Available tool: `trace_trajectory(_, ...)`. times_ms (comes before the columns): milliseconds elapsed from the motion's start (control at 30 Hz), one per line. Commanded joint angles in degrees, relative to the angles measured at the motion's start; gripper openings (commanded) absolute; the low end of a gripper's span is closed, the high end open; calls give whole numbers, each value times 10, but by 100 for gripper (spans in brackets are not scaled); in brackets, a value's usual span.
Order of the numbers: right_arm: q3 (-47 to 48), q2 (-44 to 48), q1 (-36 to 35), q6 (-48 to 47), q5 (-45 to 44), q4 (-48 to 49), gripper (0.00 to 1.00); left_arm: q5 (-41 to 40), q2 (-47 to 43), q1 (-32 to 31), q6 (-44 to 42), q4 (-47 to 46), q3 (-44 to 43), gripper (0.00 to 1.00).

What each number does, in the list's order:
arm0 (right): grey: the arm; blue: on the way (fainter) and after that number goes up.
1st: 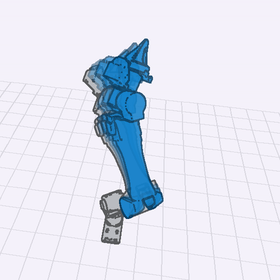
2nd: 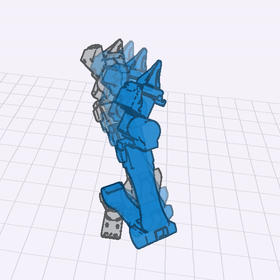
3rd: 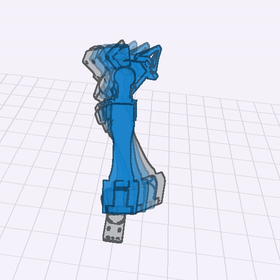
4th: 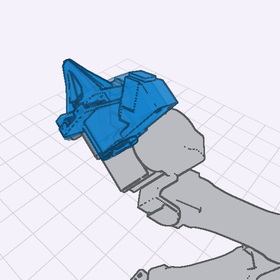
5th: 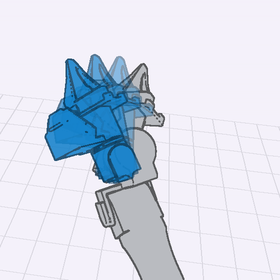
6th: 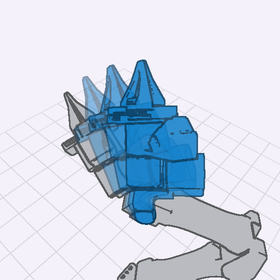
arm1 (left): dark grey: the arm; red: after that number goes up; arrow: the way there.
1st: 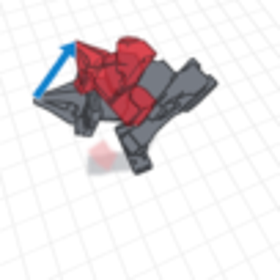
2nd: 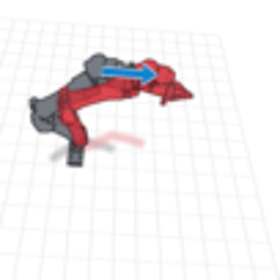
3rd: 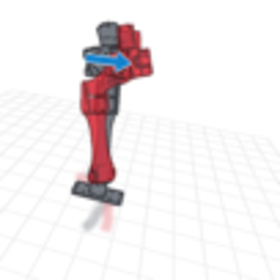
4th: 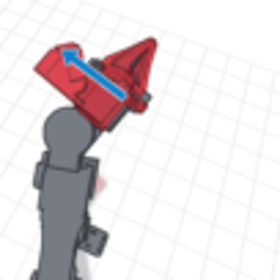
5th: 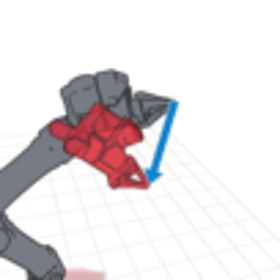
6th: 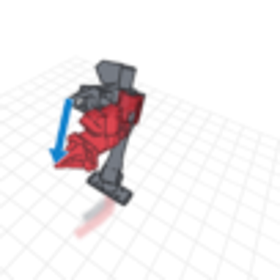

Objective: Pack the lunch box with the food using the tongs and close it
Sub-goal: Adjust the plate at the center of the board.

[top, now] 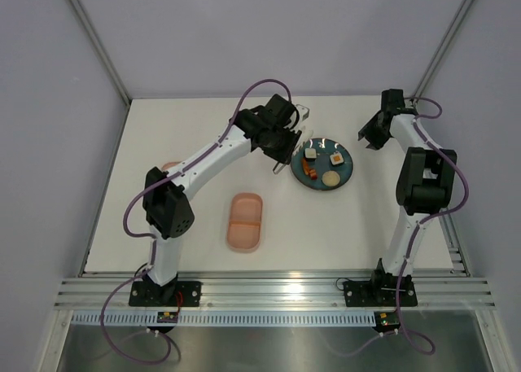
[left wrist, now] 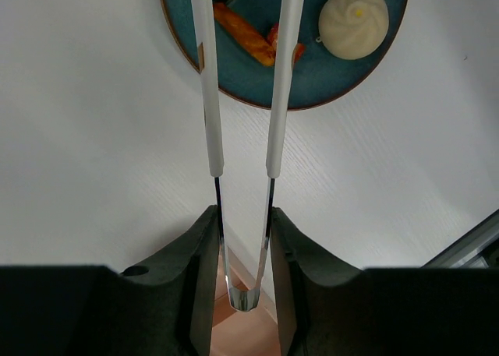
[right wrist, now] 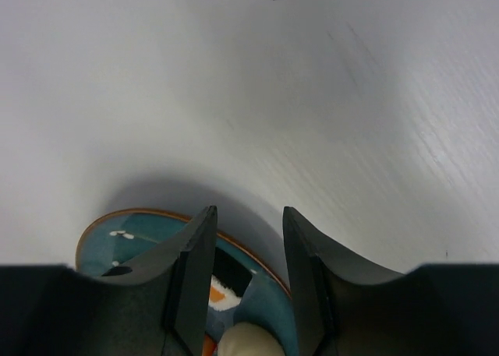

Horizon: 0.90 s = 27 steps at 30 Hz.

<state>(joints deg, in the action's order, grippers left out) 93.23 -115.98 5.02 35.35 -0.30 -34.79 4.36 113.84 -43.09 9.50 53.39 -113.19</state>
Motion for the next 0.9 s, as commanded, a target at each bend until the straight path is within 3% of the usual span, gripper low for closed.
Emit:
trace_trajectory(0,51,-42,-5,-8,37,-32,47,19,25,-10,-19,18,-37,32)
trace_trajectory(467,50,-78,-38,-14,121,-12,50,30,38,-12,-17,27,-37,32)
trace_trajectory(867,6,-61,-77,-9,119,9,50,2,5,-13,-10,10,5,31)
